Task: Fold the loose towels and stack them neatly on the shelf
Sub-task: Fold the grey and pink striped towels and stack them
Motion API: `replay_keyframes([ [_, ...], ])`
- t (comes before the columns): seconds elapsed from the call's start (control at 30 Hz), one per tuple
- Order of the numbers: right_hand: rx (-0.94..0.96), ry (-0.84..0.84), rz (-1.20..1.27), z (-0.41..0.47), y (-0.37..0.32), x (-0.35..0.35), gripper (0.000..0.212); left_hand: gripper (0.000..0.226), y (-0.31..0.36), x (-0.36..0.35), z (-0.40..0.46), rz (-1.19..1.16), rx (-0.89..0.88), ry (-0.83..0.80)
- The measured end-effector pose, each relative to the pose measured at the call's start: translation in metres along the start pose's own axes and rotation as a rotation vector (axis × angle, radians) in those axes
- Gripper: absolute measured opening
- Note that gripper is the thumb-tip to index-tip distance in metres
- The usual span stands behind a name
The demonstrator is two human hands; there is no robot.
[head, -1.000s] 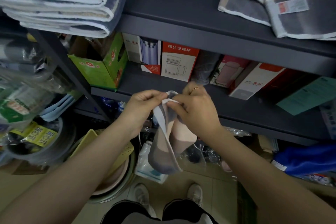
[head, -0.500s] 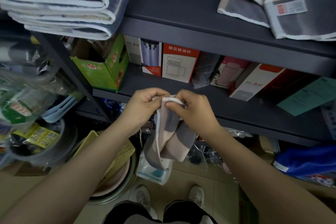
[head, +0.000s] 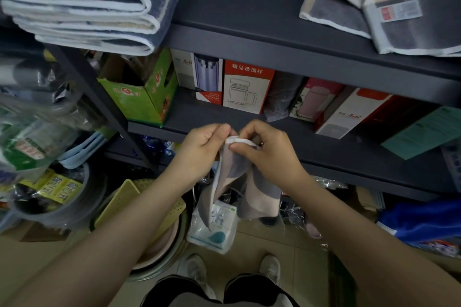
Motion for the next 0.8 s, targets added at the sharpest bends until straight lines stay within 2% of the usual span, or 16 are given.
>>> replay_keyframes([
  [0.17, 0.035, 0.004, -0.068, 0.0, -0.003, 0.002, 0.017, 0.011, 0.007, -0.002, -0.001, 0.048, -0.015, -0.081],
  [0.23, 0.015, -0.025, -0.037, 0.0, -0.001, 0.0, 0.016, 0.011, 0.008, -0.002, -0.001, 0.056, -0.011, -0.128],
  [0.33, -0.046, -0.159, 0.069, 0.0, 0.005, -0.008, 0.014, 0.014, 0.01, 0.003, -0.001, 0.083, -0.027, -0.145],
  [0.43, -0.103, -0.295, 0.111, 0.0, 0.013, -0.015, 0.014, 0.016, 0.016, 0.011, 0.001, 0.165, -0.089, -0.107],
  [0.5, -0.105, -0.321, 0.065, 0.0, 0.021, -0.013, 0.006, 0.021, 0.018, 0.018, 0.002, 0.217, -0.119, -0.054],
  [0.6, -0.069, -0.282, -0.096, 0.0, 0.031, -0.012, 0.01, 0.027, 0.017, 0.029, 0.004, 0.272, -0.109, 0.027],
  [0.67, -0.019, -0.193, -0.196, 0.0, 0.029, -0.009, 0.012, 0.029, 0.01, 0.027, 0.004, 0.323, -0.052, 0.029],
  [0.8, 0.067, -0.058, -0.242, -0.001, 0.017, -0.012, 0.007, 0.035, -0.002, 0.023, 0.002, 0.206, 0.062, 0.089],
])
Point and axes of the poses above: each hand's wrist, its own z-axis towards the middle knuckle, its own x-axis out of the back of the hand, y = z × x, the point moved 10 cm from there along z, towards the middle knuckle, and after that the axes turned 2 degrees about -x, right-handed, at the moved point
